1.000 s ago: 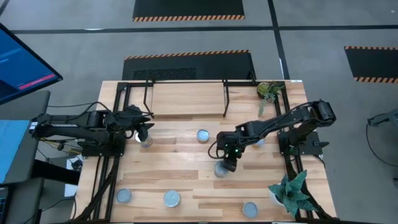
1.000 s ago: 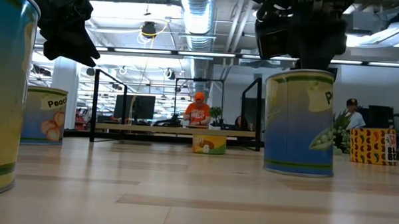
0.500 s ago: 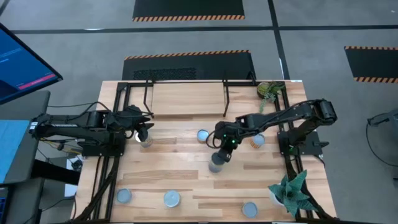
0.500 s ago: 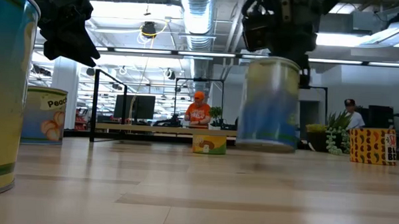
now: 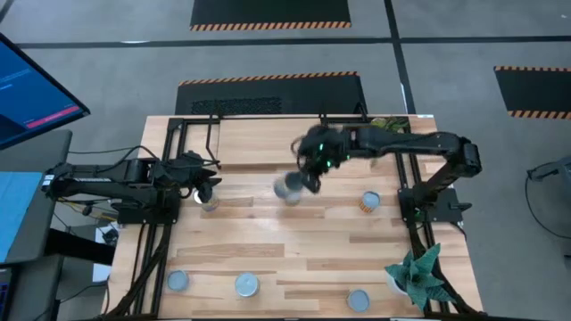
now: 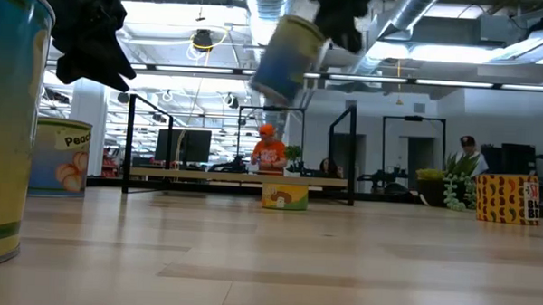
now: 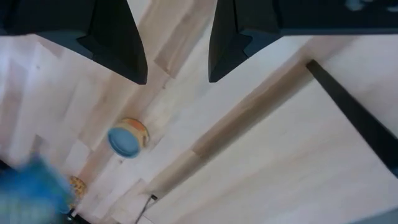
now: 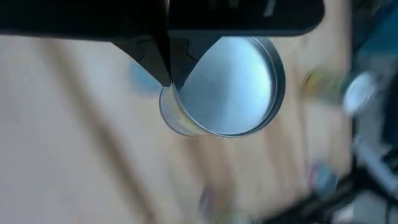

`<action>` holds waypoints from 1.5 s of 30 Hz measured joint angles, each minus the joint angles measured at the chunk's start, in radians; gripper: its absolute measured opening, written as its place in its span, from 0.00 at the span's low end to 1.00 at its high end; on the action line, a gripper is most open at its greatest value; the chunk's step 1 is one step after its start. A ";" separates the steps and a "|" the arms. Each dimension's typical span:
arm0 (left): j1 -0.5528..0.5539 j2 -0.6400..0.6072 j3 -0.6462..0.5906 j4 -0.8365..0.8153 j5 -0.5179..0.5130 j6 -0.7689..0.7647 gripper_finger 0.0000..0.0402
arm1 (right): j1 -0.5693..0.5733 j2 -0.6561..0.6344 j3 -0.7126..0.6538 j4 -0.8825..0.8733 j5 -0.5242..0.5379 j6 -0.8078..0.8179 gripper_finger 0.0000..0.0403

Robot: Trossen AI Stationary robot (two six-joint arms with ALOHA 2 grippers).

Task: Pick and place cans onto a shelf
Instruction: Put the canned peas on the shelf

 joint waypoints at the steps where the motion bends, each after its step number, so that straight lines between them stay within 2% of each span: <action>1: 0.000 0.000 0.000 0.000 0.012 -0.001 0.41 | -0.014 0.004 0.034 0.000 0.029 -0.033 0.00; 3: 0.000 0.000 0.000 0.000 0.031 -0.004 0.41 | -0.043 0.026 0.102 0.001 0.069 -0.088 0.00; 11: 0.000 0.000 0.000 0.000 0.029 -0.014 0.41 | -0.167 0.229 0.412 -0.056 0.072 -0.255 0.00; 17: 0.000 0.000 0.000 0.000 0.026 -0.011 0.41 | -0.250 0.427 0.663 -0.110 0.045 -0.272 0.00; 22: 0.000 0.000 0.000 0.000 0.024 -0.011 0.41 | -0.284 0.577 0.816 -0.183 -0.004 -0.258 0.00; 32: 0.000 0.000 0.000 0.000 0.024 -0.010 0.41 | -0.279 0.709 0.817 -0.237 -0.037 -0.243 0.00; 45: 0.000 0.000 0.000 0.001 0.023 -0.010 0.41 | -0.260 0.736 0.817 -0.276 -0.023 -0.240 0.01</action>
